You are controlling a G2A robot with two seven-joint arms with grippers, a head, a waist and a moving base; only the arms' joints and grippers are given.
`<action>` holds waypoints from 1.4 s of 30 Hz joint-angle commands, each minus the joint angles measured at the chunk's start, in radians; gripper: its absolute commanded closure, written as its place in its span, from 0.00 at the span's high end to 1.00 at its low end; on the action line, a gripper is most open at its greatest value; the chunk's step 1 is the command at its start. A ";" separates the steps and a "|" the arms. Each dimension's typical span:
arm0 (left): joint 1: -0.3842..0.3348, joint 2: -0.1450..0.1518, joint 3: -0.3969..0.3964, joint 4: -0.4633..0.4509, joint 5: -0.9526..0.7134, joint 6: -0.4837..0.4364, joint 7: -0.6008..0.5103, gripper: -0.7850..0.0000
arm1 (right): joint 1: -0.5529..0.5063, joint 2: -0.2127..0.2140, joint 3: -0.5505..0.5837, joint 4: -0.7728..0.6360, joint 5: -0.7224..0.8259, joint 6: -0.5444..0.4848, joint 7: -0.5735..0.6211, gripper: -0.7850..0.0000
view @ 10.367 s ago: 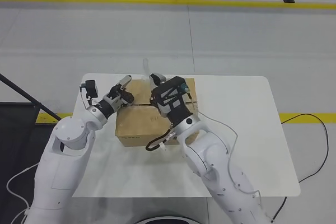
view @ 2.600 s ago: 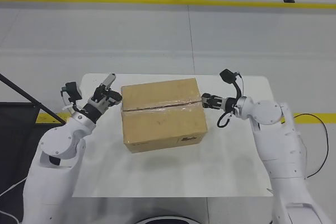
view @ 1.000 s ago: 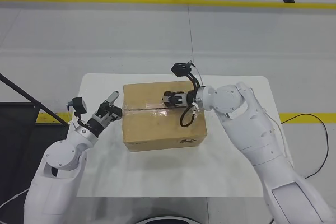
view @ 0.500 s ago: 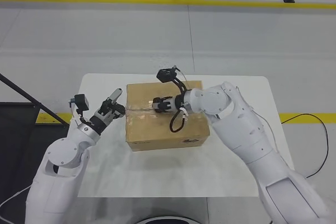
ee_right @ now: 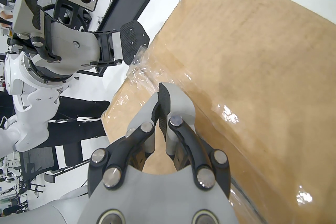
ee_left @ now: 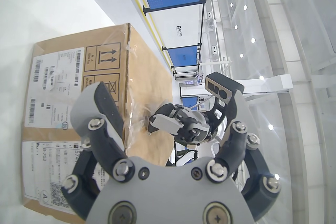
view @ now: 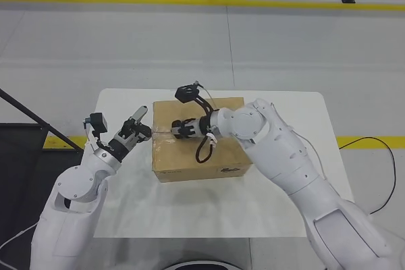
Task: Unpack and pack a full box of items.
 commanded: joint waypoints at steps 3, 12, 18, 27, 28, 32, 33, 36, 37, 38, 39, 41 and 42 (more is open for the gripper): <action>0.004 0.001 -0.004 -0.003 -0.002 -0.003 0.001 1.00 | 0.004 -0.007 -0.005 0.014 0.007 -0.018 -0.010 0.00; 0.033 0.006 -0.071 -0.022 -0.060 -0.025 0.000 1.00 | -0.071 0.047 0.107 -0.109 -0.039 -0.173 0.009 0.00; 0.063 0.011 -0.134 -0.049 -0.098 -0.040 -0.016 1.00 | -0.307 0.128 0.276 -0.422 -0.256 -0.185 -0.045 0.00; 0.130 0.018 -0.213 -0.095 -0.130 -0.064 -0.038 1.00 | -0.745 0.202 0.583 -0.820 -0.588 -0.050 -0.348 0.00; 0.136 0.019 -0.218 -0.098 -0.130 -0.067 -0.040 1.00 | -0.786 0.206 0.614 -0.839 -0.596 -0.053 -0.399 0.00; 0.154 0.020 -0.227 -0.107 -0.126 -0.075 -0.046 1.00 | -0.906 0.216 0.722 -0.864 -0.616 -0.034 -0.549 0.00; 0.158 0.020 -0.229 -0.109 -0.125 -0.078 -0.047 1.00 | -0.922 0.217 0.742 -0.858 -0.614 -0.025 -0.572 0.00; 0.170 0.021 -0.233 -0.115 -0.122 -0.085 -0.050 1.00 | -0.943 0.219 0.780 -0.829 -0.609 0.028 -0.606 0.00; 0.175 0.022 -0.236 -0.117 -0.123 -0.089 -0.051 1.00 | -0.942 0.219 0.786 -0.816 -0.597 0.030 -0.612 0.00; 0.180 0.022 -0.239 -0.119 -0.123 -0.093 -0.053 1.00 | -0.941 0.220 0.798 -0.799 -0.589 0.038 -0.619 0.00; 0.187 0.022 -0.242 -0.121 -0.123 -0.096 -0.054 1.00 | -0.939 0.220 0.804 -0.784 -0.580 0.041 -0.625 0.00; 0.199 0.022 -0.246 -0.128 -0.125 -0.104 -0.058 1.00 | -0.936 0.221 0.817 -0.754 -0.550 0.037 -0.636 0.07; 0.206 0.023 -0.248 -0.132 -0.124 -0.108 -0.061 1.00 | -0.936 0.221 0.820 -0.748 -0.545 0.043 -0.641 1.00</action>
